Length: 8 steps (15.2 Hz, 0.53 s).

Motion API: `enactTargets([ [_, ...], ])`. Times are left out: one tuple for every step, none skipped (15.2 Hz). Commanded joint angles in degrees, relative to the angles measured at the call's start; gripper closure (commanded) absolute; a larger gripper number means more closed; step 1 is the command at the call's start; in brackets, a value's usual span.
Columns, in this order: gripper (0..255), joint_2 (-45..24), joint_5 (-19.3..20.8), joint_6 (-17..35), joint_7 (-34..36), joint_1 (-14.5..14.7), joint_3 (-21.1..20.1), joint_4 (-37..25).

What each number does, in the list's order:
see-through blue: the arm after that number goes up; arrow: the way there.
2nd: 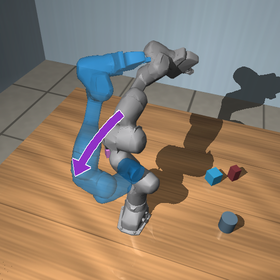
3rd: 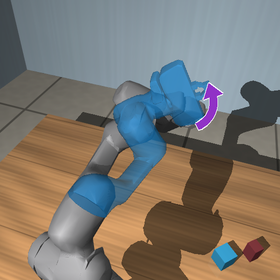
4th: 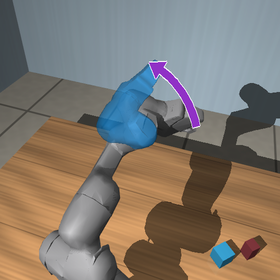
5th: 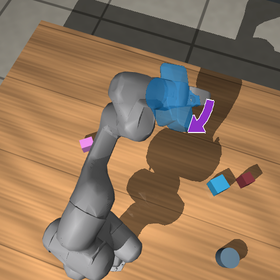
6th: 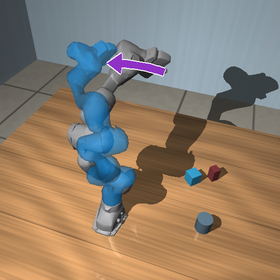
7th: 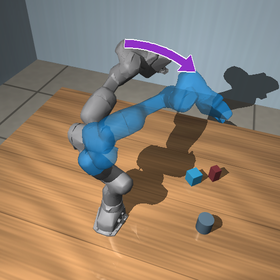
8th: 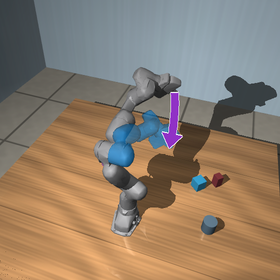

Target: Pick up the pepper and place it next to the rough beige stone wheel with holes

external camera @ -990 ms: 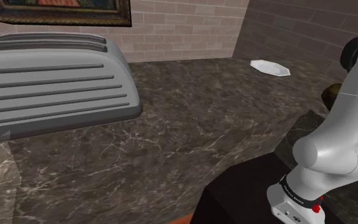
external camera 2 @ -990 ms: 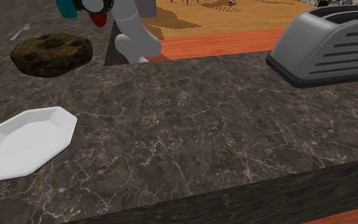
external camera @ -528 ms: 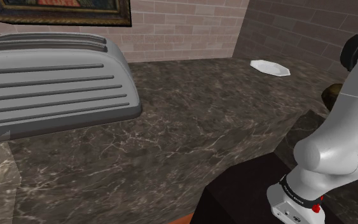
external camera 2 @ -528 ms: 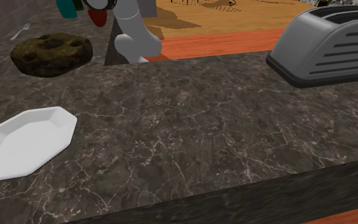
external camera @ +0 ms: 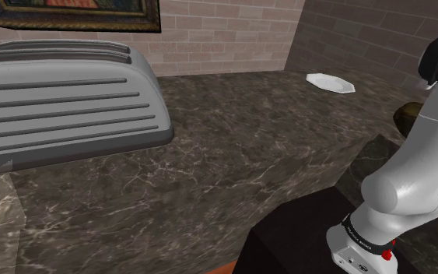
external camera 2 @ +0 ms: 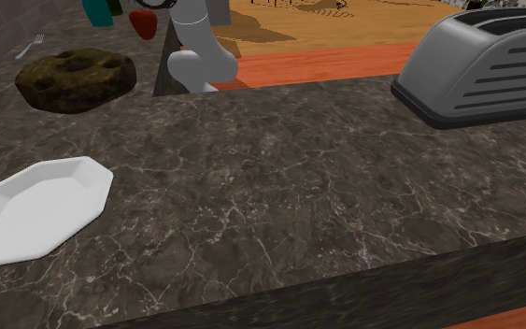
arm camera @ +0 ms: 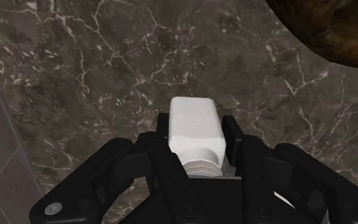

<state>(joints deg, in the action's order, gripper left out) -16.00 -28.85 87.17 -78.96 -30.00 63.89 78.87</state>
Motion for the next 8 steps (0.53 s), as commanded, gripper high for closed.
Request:
enactTargets([
  [255,0.88,0.83,2.2,-0.26,1.32,0.32,2.72],
  [255,1.19,1.1,3.11,-0.33,1.82,0.42,3.81],
  [255,1.48,1.35,4.0,-0.42,2.28,0.5,4.87],
  [255,1.74,1.58,4.88,-0.5,2.72,0.57,5.9],
  [255,1.98,1.78,5.75,-0.6,3.12,0.63,6.91],
  [255,2.2,1.95,6.6,-0.7,3.49,0.68,7.89],
  [255,2.4,2.1,7.44,-0.81,3.83,0.73,8.85],
  [255,2.57,2.22,8.26,-0.93,4.15,0.77,9.78],
])
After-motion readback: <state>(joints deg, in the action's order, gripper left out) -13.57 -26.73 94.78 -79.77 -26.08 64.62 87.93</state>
